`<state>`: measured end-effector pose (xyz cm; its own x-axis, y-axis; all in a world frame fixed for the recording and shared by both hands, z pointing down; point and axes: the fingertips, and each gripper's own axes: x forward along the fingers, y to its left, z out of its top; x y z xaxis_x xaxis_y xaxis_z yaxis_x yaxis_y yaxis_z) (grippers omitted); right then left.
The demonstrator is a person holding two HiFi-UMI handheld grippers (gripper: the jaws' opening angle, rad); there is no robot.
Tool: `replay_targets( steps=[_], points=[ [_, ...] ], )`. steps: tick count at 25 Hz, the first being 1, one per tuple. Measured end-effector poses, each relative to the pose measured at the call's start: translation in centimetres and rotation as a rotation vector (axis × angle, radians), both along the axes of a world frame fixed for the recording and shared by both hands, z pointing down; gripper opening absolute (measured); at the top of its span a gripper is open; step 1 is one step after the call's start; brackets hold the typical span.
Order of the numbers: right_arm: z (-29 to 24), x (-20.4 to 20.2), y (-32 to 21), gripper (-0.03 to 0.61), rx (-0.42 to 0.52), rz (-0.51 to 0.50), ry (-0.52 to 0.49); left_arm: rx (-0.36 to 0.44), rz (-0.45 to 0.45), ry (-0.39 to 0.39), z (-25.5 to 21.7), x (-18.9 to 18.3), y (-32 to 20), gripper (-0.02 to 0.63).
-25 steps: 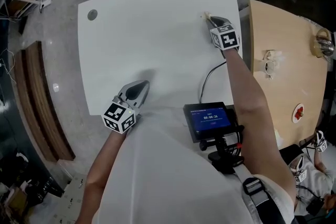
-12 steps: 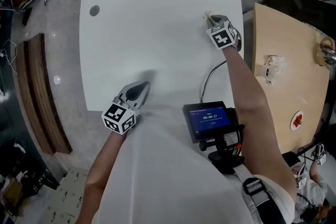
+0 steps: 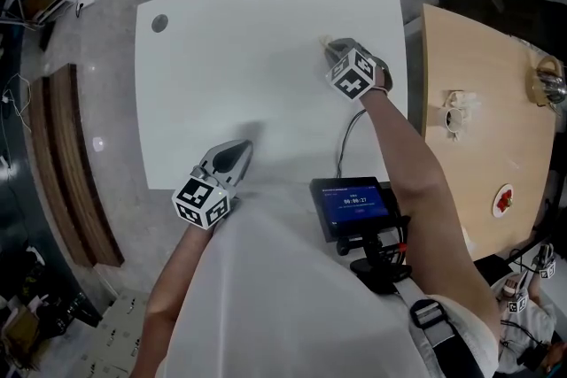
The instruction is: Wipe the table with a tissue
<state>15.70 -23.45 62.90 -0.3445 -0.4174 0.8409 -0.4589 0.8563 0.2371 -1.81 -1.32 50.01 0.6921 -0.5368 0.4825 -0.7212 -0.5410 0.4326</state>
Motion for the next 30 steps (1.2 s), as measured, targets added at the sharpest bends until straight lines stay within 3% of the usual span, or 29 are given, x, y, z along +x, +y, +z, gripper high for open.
replay_targets(
  steps=[11, 19, 22, 26, 30],
  points=[
    [-0.1, -3.5, 3.7, 0.049, -0.051, -0.138, -0.037, 0.048, -0.024, -0.004, -1.3, -1.7, 0.1, 0.006],
    [-0.2, -3.6, 5.4, 0.049, -0.106, -0.156, -0.065, 0.053, -0.030, 0.001, -1.5, -1.4, 1.1, 0.006],
    [-0.5, -3.6, 5.0, 0.049, -0.118, -0.156, -0.120, 0.063, -0.041, 0.002, -1.5, -1.3, 1.0, 0.006],
    [-2.2, -1.0, 1.0, 0.049, -0.027, 0.038, -0.220, 0.050, -0.056, -0.001, -1.0, -1.2, 1.8, 0.006],
    [-1.7, 3.8, -3.4, 0.049, 0.009, 0.266, -0.198, 0.035, -0.089, -0.007, -0.9, -2.2, 2.3, 0.006]
  ],
)
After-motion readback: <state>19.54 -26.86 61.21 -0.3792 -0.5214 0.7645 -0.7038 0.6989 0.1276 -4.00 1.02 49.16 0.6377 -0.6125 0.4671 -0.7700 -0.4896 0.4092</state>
